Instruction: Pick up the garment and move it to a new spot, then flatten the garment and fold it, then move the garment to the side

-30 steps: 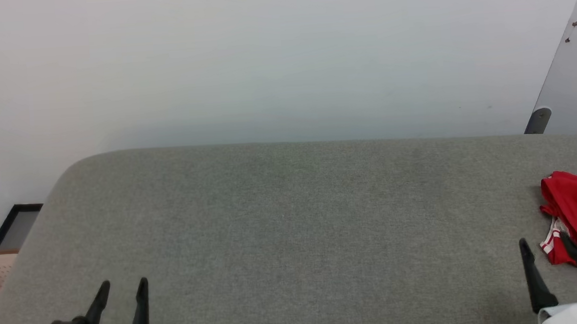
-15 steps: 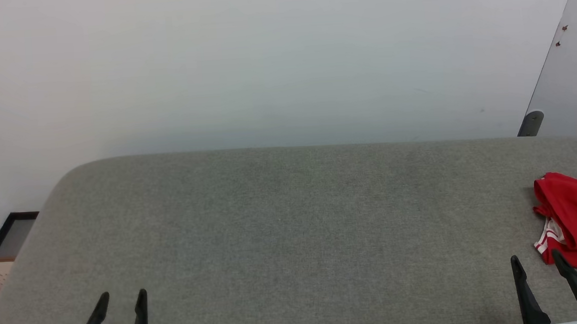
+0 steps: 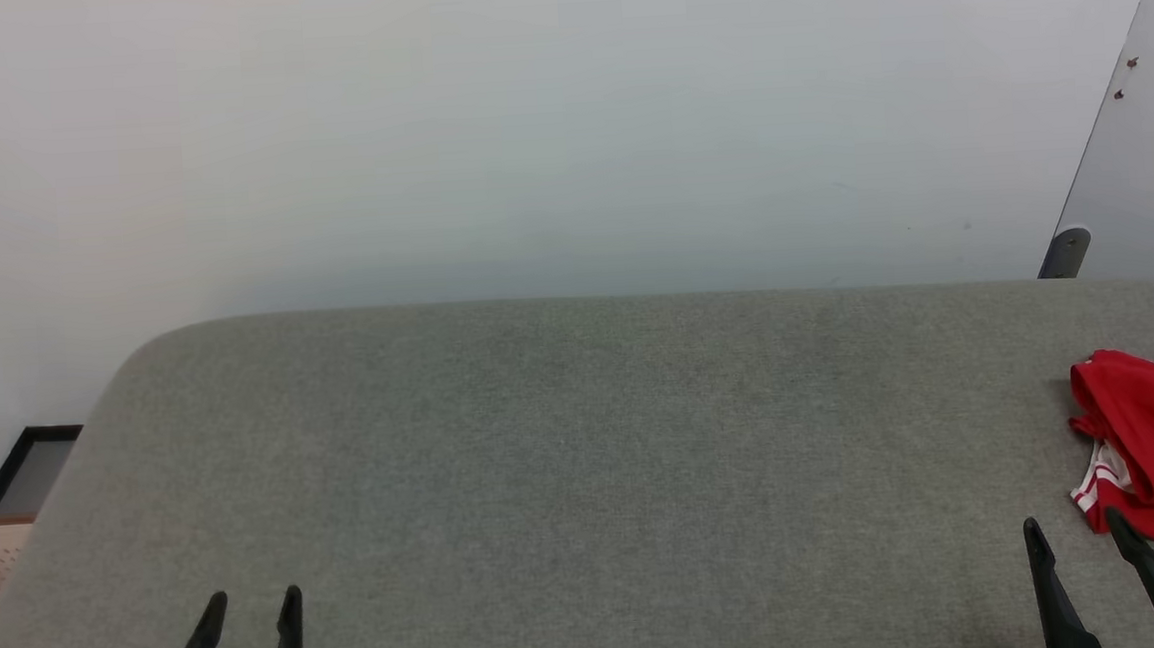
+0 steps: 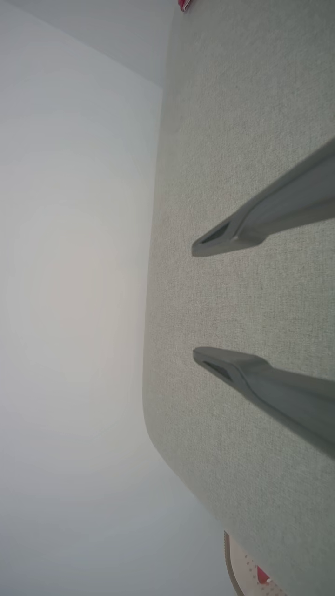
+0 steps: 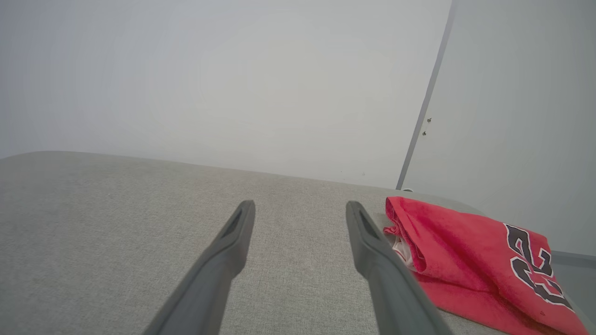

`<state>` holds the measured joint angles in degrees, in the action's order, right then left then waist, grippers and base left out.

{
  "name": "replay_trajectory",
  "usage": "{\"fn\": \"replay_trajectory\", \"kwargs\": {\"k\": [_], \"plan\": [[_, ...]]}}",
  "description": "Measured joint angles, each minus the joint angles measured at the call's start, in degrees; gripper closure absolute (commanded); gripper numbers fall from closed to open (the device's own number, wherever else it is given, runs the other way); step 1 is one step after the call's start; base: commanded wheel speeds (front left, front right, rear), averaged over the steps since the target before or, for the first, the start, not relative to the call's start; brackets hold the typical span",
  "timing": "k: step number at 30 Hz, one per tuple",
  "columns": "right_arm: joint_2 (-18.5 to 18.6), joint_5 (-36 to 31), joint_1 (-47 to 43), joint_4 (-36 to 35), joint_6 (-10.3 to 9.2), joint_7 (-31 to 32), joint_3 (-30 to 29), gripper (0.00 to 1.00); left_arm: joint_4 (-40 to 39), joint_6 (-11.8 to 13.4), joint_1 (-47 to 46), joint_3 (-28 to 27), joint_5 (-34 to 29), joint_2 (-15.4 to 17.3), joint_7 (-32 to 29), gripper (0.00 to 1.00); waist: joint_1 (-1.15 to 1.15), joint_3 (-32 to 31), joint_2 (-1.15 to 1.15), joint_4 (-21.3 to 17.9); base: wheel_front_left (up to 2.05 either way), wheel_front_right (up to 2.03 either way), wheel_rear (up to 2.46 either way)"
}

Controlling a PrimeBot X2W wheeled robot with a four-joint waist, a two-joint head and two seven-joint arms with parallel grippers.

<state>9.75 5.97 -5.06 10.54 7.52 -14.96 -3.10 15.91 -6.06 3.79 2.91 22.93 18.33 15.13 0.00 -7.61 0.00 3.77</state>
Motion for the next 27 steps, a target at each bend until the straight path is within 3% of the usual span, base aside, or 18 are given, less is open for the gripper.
{"fn": "replay_trajectory", "kwargs": {"k": [5, 6, 12, 27], "plan": [[0.0, 0.05, 0.0, 0.15, 0.0, 0.0, 0.07, 0.0, -0.74, -0.26, 0.3, -0.09, -0.59, -0.11, 0.0, 0.0, 0.0, 0.13, 0.0, 0.16, 0.0, 0.0, 0.0], [0.0, 0.05, 0.0, 0.16, 0.0, 0.0, 0.11, 1.0, -0.9, -0.33, 0.41, -0.1, -0.82, -0.11, 0.0, 1.0, 0.0, 0.16, 0.0, 0.18, 0.0, 0.0, 0.0], [-1.22, 0.48, -1.59, 3.31, 0.01, 0.75, 0.08, 1.0, 1.92, -0.33, 2.38, 0.67, -0.52, -2.38, -0.38, 1.0, 0.0, 0.22, 0.0, 0.17, 0.0, 0.0, 0.0], [-2.31, 17.06, 0.09, 3.66, 0.0, 4.87, -0.41, 1.0, 1.53, -0.33, 0.76, -1.23, 13.05, -4.93, -4.63, 1.0, 0.0, 1.13, 0.0, -0.3, 0.0, 0.0, 0.0]]}}
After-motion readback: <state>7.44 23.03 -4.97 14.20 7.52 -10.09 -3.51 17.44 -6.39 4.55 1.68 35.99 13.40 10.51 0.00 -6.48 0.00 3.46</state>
